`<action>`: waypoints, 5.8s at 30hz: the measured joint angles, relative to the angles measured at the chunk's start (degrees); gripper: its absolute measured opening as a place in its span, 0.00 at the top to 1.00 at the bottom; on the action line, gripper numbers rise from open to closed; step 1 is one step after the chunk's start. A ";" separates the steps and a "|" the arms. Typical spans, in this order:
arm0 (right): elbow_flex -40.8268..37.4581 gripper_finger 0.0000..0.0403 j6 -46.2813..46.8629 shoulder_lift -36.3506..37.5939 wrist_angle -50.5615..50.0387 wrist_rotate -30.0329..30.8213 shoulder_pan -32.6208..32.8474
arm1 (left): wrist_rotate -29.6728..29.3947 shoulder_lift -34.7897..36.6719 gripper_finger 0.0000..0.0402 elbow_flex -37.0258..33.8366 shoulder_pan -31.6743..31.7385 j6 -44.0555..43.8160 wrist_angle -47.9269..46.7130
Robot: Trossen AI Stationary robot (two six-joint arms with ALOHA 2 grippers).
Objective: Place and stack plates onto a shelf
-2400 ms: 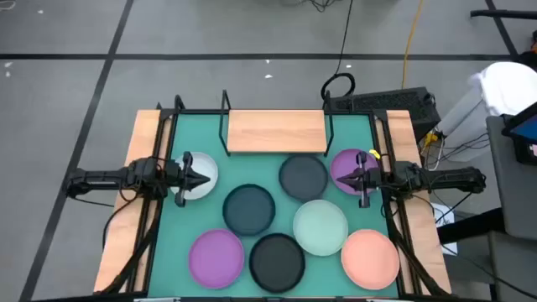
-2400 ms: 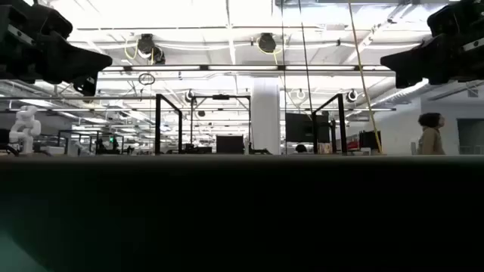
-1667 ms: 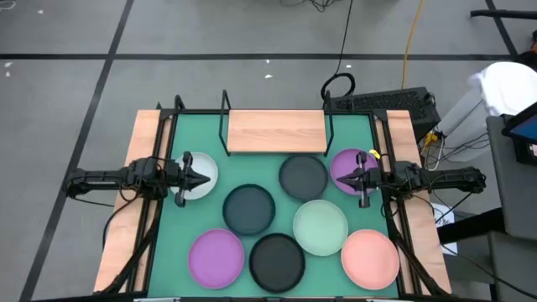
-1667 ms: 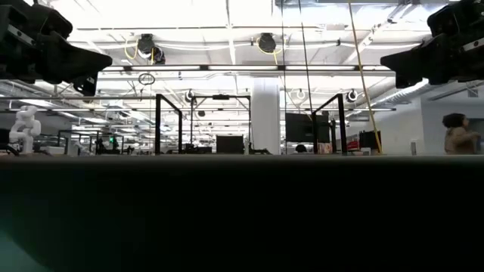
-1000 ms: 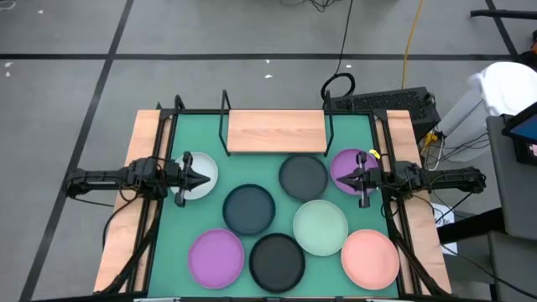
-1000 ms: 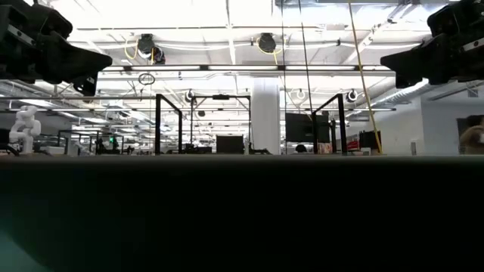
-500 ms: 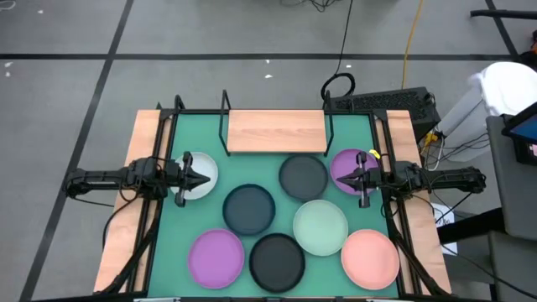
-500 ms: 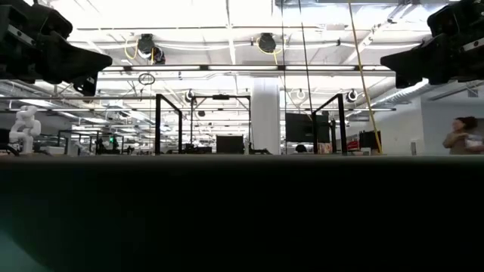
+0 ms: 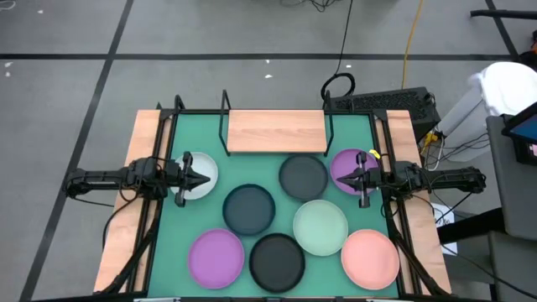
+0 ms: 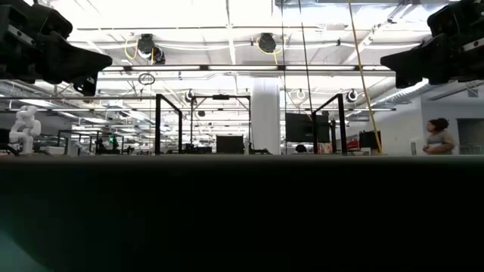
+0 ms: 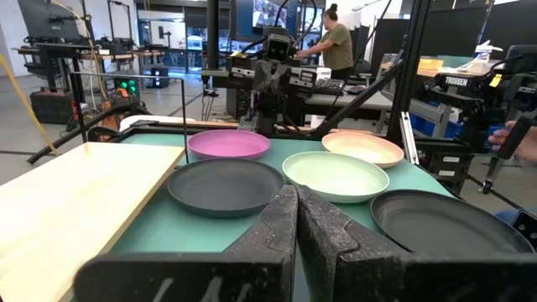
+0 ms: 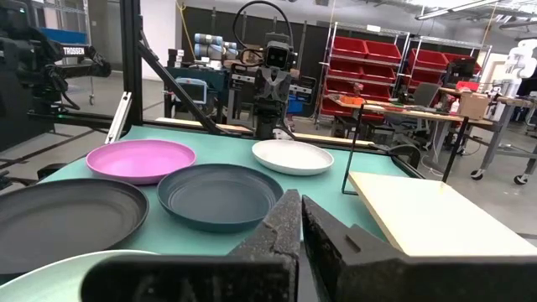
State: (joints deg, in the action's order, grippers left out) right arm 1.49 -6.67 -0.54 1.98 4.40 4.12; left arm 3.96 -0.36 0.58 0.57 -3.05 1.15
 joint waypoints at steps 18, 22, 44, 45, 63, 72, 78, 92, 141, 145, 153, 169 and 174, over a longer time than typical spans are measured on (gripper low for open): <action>-0.01 1.00 5.20 -0.01 1.16 0.00 -0.01 | 0.00 0.00 0.97 0.00 0.00 0.00 0.00; 0.00 1.00 1.87 -0.04 2.19 -0.02 -0.02 | 0.00 0.00 0.97 0.00 0.01 0.00 0.00; 23.72 1.00 5.33 -22.64 1.05 1.51 0.37 | -0.01 0.00 0.97 0.00 -0.02 0.00 0.00; 25.99 1.00 5.34 -24.45 -0.50 1.51 0.37 | -0.01 0.00 0.97 0.00 -0.01 0.00 -0.01; 51.57 1.00 15.32 -44.71 -21.20 1.46 0.55 | -0.02 0.00 0.97 0.00 0.01 0.00 -0.01; 60.48 1.00 17.95 -52.17 -35.08 1.49 0.55 | -0.01 0.00 0.97 0.00 0.00 0.06 0.00; 64.22 1.00 21.38 -57.79 -41.41 1.53 1.20 | 0.00 0.00 0.97 0.00 0.00 0.31 0.00; 64.40 1.00 19.81 -66.90 -48.57 6.26 3.19 | -5.48 -0.02 0.97 0.00 0.01 -1.06 0.25; 39.71 0.76 -0.41 -68.19 -34.85 5.84 3.87 | -2.64 -55.20 0.97 41.40 -5.23 -0.26 -22.13; 39.70 0.66 -6.61 -68.19 -34.82 5.84 3.87 | -3.13 -58.97 0.97 41.40 -7.13 -0.21 -18.30; 39.70 0.60 -20.20 -68.23 -33.06 5.81 3.87 | -3.21 -61.54 0.97 41.38 -9.56 1.46 -16.18; 39.70 0.65 -31.72 -76.10 -32.38 6.29 3.68 | -3.19 -60.24 0.97 41.38 -9.66 6.23 -12.65; 39.70 0.65 -33.67 -79.20 -29.56 6.29 2.73 | -3.20 -60.24 0.97 41.38 -9.61 6.39 -12.83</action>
State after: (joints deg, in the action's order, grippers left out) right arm 41.19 -40.34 -79.74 -27.58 10.70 6.85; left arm 0.76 -60.60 41.95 -9.04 3.34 -11.68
